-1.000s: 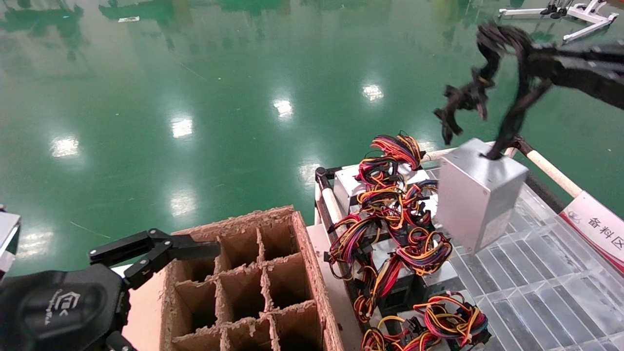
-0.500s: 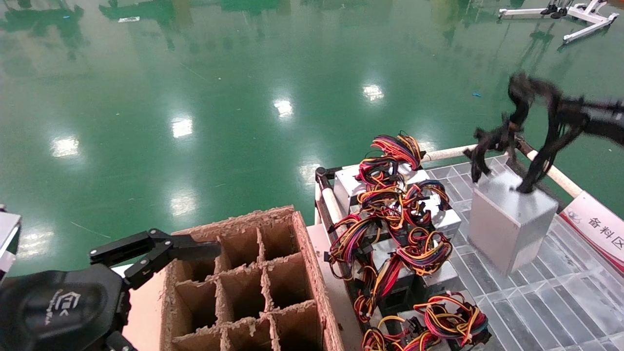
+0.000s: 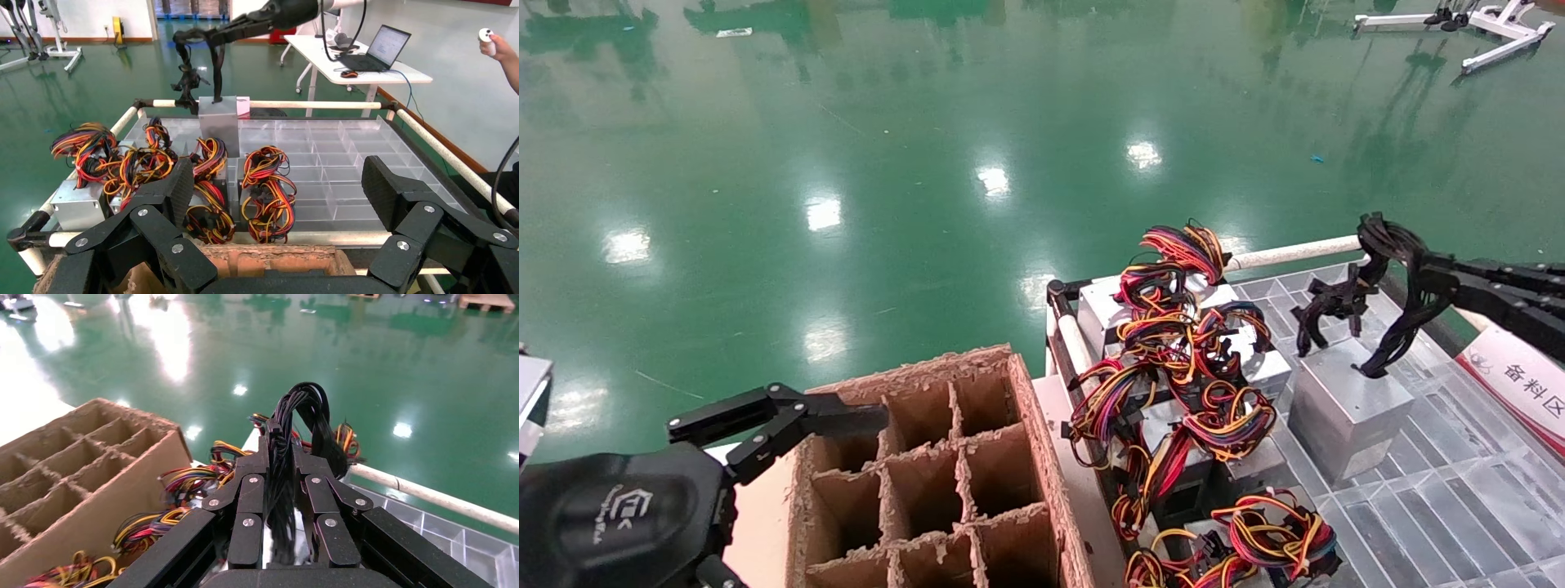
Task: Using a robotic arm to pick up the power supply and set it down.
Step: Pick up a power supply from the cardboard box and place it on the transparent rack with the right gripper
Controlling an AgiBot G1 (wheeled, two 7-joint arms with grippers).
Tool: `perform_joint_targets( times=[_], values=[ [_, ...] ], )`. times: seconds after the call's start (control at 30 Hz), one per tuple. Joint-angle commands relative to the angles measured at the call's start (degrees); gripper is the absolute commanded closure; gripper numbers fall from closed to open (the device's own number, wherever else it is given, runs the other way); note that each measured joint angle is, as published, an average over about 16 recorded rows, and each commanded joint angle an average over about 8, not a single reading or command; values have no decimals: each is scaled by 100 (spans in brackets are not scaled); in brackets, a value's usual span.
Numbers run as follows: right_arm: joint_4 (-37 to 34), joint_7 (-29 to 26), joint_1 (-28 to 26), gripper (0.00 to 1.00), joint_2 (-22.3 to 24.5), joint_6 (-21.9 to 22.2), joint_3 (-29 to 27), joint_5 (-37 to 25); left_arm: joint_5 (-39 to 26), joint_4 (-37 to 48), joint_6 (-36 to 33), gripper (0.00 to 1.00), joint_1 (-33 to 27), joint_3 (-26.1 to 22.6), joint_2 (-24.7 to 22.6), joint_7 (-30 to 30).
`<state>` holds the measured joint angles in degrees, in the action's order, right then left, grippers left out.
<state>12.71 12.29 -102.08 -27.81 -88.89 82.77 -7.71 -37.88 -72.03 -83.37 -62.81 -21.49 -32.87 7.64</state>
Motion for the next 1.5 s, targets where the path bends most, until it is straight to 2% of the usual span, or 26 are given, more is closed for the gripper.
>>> perform_joint_targets(
  times=[0.03, 0.23, 0.4, 0.93, 1.27, 1.5],
  values=[
    [-143, 58, 212, 100, -74, 19, -32, 127, 0, 0, 0, 0, 0, 0, 0, 0],
    [-625, 129, 584, 100, -480, 367, -123, 339, 0, 0, 0, 0, 0, 0, 0, 0],
    [-826, 142, 718, 100, -718, 490, -169, 424, 0, 0, 0, 0, 0, 0, 0, 0],
    [-987, -33, 663, 100, -945, 187, -133, 376, 1, 0, 0, 0, 0, -1, 0, 0],
    [-1169, -153, 1164, 100, -1115, 258, -187, 471, 1, 0, 0, 0, 0, -1, 0, -1],
    [-1267, -104, 1324, 100, -1051, 266, -275, 601, 1, 0, 1, 0, 0, -1, 1, -1]
  ],
)
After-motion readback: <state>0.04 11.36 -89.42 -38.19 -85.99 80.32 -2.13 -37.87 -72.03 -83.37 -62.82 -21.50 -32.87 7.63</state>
